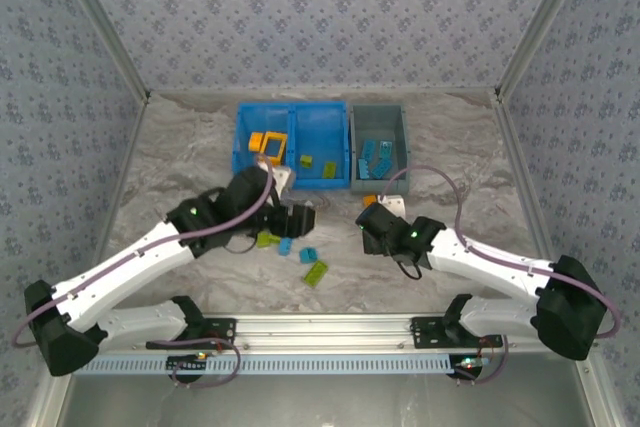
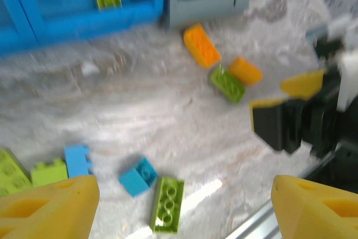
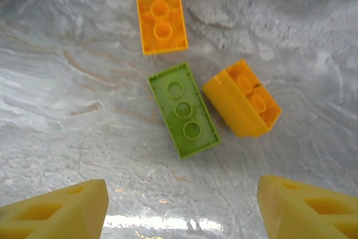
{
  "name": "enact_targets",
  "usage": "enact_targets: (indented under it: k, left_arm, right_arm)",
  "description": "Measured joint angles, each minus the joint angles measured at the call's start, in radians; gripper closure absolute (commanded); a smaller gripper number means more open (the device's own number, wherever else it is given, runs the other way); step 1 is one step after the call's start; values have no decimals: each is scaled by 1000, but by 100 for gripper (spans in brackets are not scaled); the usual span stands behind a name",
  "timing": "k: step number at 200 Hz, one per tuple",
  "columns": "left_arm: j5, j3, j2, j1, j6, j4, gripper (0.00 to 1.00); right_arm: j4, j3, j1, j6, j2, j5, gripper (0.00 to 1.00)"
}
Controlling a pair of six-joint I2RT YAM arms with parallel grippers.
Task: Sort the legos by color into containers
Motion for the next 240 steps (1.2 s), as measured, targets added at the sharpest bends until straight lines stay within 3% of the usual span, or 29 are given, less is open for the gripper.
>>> enact_targets:
  k: [32,62,198,240]
  left_arm:
    - [-69,-101,-30,-130,-94,28,20]
    - [-116,-105,-30,-181,-136,51,20]
    - [-157,-105,-28,-188,-156,76,20]
    - [-157,-105,-28,-188,-156,80,20]
  right_arm:
    - [41,1,-117,-43,89,-105,27]
    - [73,6,-171,-75,171,-164,31]
    - [156,80,-214,-122,345,-225,35]
    - [168,86,-214,-145,385,-209,49]
